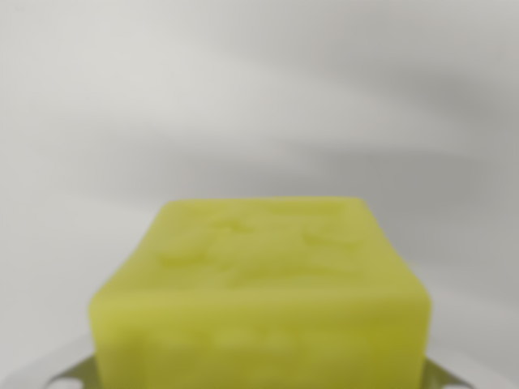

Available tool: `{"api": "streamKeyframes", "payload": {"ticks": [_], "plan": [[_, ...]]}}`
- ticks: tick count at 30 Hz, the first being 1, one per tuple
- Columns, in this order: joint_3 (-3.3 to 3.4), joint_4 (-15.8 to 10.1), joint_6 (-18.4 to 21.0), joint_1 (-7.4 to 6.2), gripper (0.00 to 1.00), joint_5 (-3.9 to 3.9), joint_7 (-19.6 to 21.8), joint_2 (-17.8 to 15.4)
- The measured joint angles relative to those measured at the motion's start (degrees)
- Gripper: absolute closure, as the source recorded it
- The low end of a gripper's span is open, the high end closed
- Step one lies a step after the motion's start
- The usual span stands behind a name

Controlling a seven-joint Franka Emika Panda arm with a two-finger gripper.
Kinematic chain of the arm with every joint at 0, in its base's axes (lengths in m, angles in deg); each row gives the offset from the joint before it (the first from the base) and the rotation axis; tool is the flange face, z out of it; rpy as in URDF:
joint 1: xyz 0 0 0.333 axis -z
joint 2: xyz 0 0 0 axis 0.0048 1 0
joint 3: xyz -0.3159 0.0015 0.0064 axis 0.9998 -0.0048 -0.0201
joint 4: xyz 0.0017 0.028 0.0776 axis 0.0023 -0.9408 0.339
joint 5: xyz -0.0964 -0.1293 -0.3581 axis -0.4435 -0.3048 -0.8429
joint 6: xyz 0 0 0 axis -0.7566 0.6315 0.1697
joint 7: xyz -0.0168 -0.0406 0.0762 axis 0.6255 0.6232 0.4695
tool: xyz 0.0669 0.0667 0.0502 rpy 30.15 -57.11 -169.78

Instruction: Pick yellow cube

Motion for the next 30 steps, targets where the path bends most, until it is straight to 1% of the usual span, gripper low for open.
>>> {"api": "streamKeyframes", "payload": {"ticks": [30], "plan": [[0.0,0.3,5.94,0.06,1.0,-0.53,0.36,-5.62]]}}
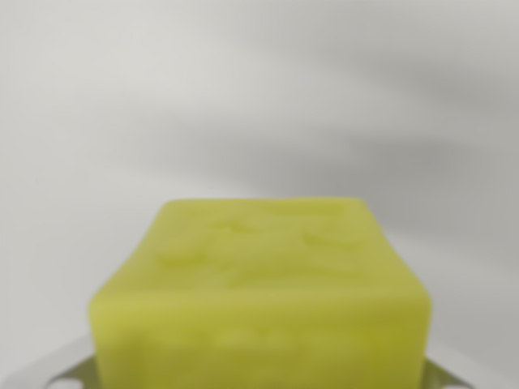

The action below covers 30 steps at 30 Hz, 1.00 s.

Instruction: Pick yellow cube

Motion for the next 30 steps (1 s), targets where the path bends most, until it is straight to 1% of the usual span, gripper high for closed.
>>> {"api": "streamKeyframes", "payload": {"ticks": [30], "plan": [[0.0,1.45,6.31,0.03,1.0,-0.38,0.25,-4.86]]}}
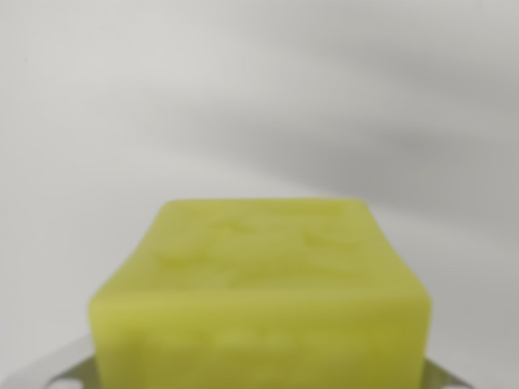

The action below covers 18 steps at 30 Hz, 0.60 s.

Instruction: Pick yellow cube

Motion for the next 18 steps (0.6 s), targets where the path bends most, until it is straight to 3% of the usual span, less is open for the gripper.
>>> {"api": "streamKeyframes", "payload": {"ticks": [18], "plan": [[0.0,1.41,3.92,0.01,1.0,-0.17,0.11,-2.5]]}}
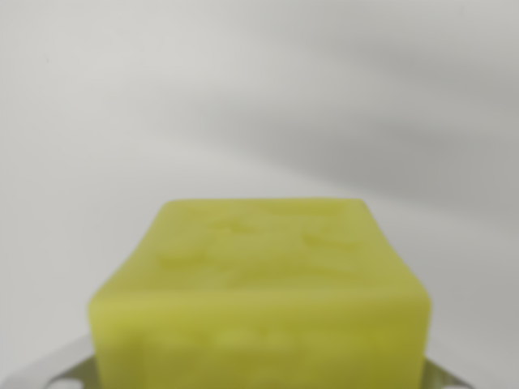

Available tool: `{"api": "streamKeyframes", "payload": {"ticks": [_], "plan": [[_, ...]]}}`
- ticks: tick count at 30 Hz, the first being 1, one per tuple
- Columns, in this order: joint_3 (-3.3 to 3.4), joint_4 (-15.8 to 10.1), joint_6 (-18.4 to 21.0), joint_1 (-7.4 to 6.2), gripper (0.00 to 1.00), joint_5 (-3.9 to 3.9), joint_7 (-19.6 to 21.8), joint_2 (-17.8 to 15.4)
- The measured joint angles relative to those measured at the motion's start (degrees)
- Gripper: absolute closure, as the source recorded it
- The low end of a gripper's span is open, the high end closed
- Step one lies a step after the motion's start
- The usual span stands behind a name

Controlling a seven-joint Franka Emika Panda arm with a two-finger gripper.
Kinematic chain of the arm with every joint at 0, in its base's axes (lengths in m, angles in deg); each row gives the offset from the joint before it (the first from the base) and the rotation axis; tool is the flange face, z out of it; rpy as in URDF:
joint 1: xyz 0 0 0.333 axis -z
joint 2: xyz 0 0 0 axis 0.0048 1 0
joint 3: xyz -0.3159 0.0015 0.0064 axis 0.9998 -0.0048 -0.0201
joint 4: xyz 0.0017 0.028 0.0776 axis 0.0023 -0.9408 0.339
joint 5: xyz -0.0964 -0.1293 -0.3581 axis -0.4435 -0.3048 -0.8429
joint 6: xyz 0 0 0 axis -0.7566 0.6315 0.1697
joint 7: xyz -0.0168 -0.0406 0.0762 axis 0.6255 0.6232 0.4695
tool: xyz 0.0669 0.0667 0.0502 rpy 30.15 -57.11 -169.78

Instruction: Pick yellow cube

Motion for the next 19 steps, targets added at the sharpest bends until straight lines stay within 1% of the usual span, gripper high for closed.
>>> {"api": "streamKeyframes", "payload": {"ticks": [11,19], "plan": [[0.0,1.03,2.36,0.0,1.0,-0.08,0.06,-1.33],[0.0,1.16,2.64,0.0,1.0,-0.09,0.07,-1.48]]}}
